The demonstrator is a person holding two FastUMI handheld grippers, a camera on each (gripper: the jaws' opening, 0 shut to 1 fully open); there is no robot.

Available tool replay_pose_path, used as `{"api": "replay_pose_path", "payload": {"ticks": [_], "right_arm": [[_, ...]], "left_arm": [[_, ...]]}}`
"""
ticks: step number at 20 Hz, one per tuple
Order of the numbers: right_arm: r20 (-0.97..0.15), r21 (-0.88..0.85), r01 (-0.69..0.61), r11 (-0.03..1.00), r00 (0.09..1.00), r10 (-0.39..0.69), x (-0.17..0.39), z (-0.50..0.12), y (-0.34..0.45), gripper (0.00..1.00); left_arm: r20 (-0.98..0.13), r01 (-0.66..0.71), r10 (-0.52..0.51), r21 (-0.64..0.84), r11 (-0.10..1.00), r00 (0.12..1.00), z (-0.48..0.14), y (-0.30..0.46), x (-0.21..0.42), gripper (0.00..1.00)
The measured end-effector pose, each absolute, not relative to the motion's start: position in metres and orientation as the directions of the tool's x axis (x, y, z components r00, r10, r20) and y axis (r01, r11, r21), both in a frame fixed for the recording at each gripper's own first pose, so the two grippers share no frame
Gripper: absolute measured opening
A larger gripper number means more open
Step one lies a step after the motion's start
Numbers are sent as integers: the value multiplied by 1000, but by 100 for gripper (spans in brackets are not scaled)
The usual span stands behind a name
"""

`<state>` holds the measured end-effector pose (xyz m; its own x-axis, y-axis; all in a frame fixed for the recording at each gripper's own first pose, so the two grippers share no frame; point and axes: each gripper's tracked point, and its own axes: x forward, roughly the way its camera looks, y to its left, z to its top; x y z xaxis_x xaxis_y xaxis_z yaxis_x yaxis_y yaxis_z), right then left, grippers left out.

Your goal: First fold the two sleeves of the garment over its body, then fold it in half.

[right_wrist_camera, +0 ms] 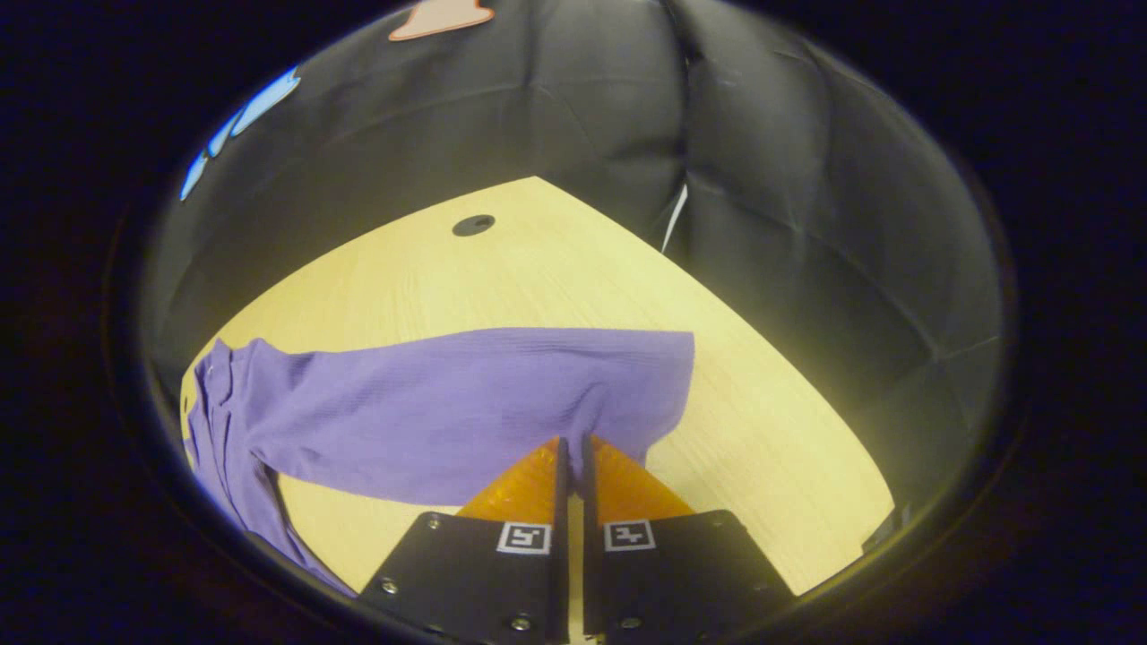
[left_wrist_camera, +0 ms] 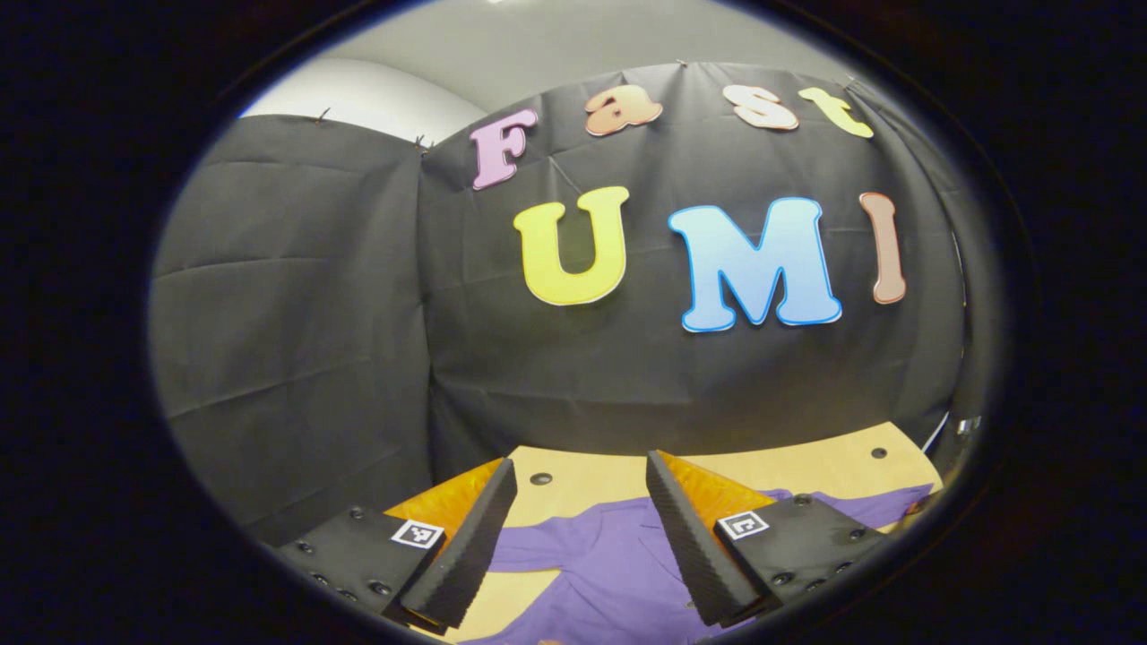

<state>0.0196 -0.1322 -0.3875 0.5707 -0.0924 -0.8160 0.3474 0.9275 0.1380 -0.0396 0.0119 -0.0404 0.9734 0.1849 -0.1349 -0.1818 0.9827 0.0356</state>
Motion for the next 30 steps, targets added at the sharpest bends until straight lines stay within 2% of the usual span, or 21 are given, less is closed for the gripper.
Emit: {"api": "replay_pose_path", "payload": {"ticks": [5, 10, 15, 21, 24, 30], "right_arm": [[-829, 163, 357, 920, 556, -69, 20, -385, -128, 8], [-796, 249, 326, 912, 606, 1, 33, -360, -87, 8], [-735, 365, 260, 894, 670, 105, 55, -318, -16, 8], [-650, 430, 91, 898, 722, 238, 72, -258, 88, 7], [-617, 471, 32, 882, 727, 303, 80, -237, 139, 7], [-572, 604, -2, 797, 695, 436, 74, -221, 222, 7]], "left_arm": [[-145, -196, 198, 28, 980, 970, -46, 22, -44, 100], [-152, -214, 213, 12, 977, 965, -51, 34, -46, 100], [-157, -225, 223, 2, 974, 962, -59, 61, -50, 100], [-178, -255, 249, -13, 967, 952, -73, 104, -55, 100], [-189, -281, 273, -15, 960, 943, -82, 133, -61, 100], [-227, -343, 331, -13, 939, 916, -103, 194, -71, 100]]}}
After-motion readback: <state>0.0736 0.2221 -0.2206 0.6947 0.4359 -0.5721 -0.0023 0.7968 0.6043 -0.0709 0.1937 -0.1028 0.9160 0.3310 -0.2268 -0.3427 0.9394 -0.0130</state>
